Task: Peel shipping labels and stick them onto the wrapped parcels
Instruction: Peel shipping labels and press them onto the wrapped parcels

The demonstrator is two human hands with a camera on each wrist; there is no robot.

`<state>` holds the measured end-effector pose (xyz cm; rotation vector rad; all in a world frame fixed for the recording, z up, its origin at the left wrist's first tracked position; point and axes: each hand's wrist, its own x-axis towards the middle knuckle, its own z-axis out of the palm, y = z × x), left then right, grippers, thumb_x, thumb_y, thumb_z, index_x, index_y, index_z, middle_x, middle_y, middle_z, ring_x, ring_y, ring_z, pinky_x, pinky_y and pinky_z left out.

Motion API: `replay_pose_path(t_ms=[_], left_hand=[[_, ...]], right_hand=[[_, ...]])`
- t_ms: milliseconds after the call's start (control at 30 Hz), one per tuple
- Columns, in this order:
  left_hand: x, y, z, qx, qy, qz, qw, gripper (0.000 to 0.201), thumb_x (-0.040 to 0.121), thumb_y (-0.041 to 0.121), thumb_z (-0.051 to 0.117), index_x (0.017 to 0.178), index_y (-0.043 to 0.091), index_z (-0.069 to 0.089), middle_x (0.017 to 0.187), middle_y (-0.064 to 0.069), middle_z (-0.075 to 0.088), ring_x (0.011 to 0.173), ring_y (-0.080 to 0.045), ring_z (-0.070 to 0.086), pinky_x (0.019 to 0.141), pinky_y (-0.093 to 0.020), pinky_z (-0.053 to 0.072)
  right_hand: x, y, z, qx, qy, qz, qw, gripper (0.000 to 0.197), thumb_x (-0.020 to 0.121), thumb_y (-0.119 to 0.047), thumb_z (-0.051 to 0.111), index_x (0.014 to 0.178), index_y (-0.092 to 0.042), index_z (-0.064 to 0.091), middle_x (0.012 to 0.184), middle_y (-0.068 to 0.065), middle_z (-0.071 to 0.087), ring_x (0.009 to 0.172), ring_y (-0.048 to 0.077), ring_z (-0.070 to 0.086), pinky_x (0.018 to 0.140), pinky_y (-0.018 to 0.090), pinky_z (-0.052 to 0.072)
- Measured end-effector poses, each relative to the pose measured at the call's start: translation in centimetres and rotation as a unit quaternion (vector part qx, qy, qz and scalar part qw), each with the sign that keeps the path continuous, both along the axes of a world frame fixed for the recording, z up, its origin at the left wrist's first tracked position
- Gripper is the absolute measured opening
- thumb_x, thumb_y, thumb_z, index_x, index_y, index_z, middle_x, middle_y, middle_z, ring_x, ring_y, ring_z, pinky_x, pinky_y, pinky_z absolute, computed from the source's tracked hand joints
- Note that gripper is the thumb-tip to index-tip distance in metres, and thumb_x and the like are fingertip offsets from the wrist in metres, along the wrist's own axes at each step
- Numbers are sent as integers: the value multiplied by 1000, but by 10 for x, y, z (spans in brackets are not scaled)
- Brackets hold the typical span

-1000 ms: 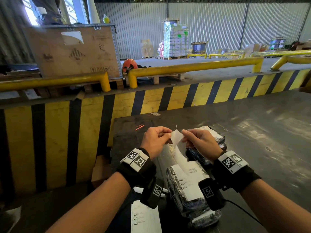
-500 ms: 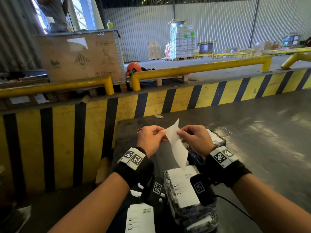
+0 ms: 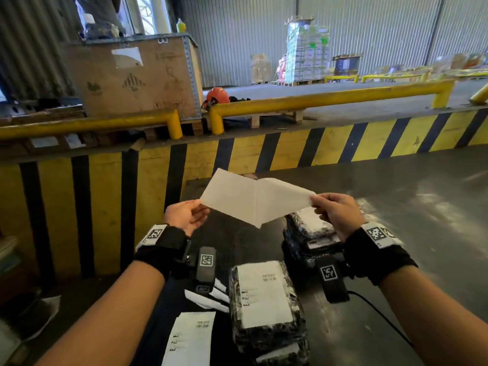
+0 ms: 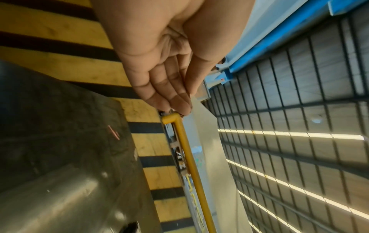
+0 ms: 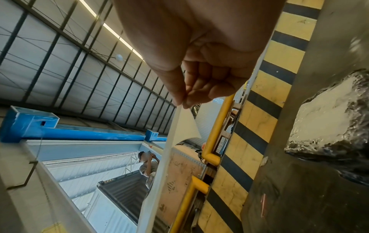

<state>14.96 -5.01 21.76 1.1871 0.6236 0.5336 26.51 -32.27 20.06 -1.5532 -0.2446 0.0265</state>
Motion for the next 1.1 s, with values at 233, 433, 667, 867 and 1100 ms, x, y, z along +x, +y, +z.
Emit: replay_pose_path(t_ms=[233,433,667,867,1100], left_hand=[[-25,76,-13,-15,55,78,995,15,94,11,51,80,9,56,81,-6,60,72,-14,58,68,-27,46],[-43,130,-20,114,79,107,984,12,91,9,55,80,9,62,56,0,68,45,-4,63,51,-18,52],[-30,149,-48,184,105,63,975,11,87,12,63,91,3,67,75,-10,66,69,-18,63,64,-26,52],[-19,163,-76,149,112,59,981,11,88,5,59,80,4,66,67,-8,63,49,-7,60,52,-17,51],[-13,171,-91,90,95,36,991,17,89,6,57,74,9,64,67,-6,62,57,-10,59,65,-24,52]], right_hand=[[23,14,9,27,1,-16,1000,18,86,-15,63,69,-12,65,62,3,55,48,4,49,47,15,41],[25,89,26,-123,-72,95,985,23,89,-16,59,67,-15,61,68,3,59,59,10,53,55,20,42],[18,224,0,-501,-165,250,812,18,84,-23,63,92,-10,71,92,8,69,87,21,64,75,29,47],[28,294,-62,-620,-116,299,716,33,65,-42,67,84,-16,74,87,6,74,85,23,70,81,29,55],[52,329,-122,-669,-92,328,661,18,64,-33,72,77,-21,72,81,0,73,84,22,70,84,36,56]])
